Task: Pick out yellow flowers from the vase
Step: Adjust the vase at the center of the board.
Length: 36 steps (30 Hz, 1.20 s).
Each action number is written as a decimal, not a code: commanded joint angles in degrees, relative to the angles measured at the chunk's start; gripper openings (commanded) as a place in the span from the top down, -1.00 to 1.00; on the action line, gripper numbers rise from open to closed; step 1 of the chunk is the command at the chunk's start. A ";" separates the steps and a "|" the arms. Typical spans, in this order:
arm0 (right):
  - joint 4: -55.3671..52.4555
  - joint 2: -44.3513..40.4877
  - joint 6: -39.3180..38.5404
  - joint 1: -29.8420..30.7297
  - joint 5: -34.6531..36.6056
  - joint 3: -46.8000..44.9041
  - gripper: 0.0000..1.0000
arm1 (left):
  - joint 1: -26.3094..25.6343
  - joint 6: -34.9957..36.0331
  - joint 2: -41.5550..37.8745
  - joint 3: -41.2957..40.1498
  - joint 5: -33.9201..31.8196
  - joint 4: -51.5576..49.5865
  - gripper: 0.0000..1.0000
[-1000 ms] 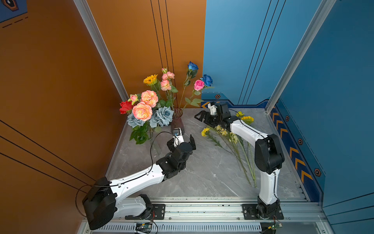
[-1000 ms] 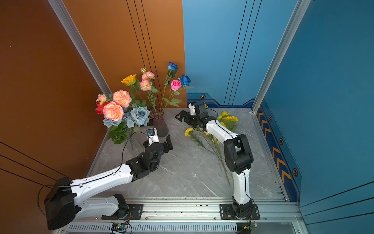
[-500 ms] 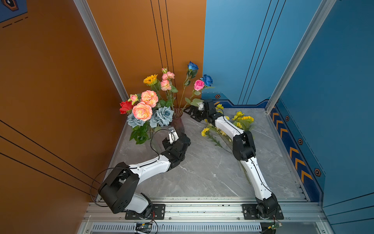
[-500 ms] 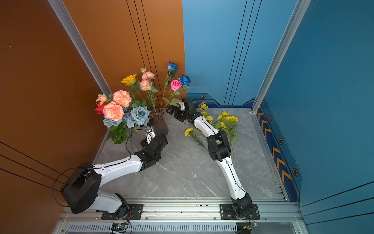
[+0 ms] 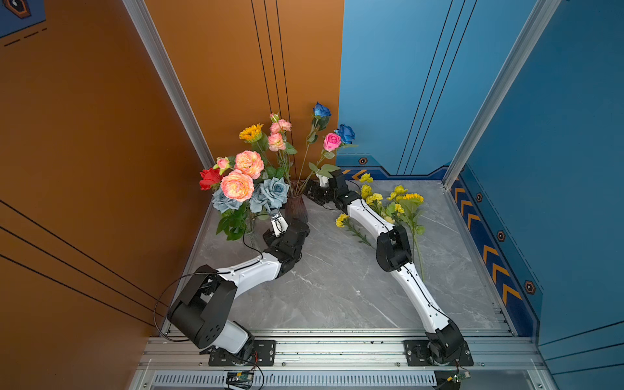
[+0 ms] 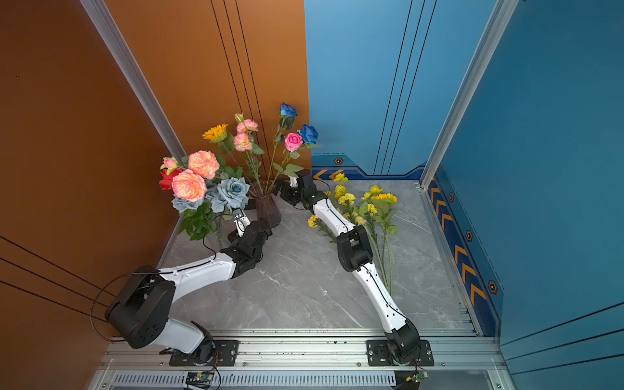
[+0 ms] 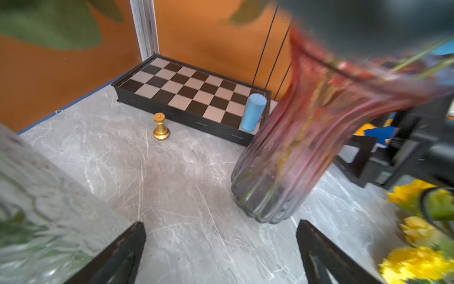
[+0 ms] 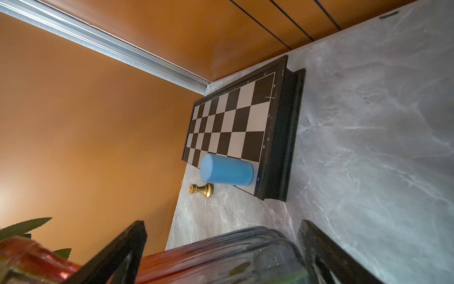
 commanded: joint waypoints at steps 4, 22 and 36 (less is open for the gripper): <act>2.27 -1.88 -2.59 0.50 0.83 -2.47 -1.00 | 2.51 -1.53 3.63 1.84 2.07 0.22 -0.96; 2.19 -12.74 -9.66 1.36 -1.60 -18.30 -1.00 | 8.78 -0.39 9.19 5.77 4.57 0.35 -0.96; 2.94 -22.22 -13.93 2.65 0.13 -31.57 -1.00 | 9.98 0.66 11.43 6.79 4.71 0.35 -0.96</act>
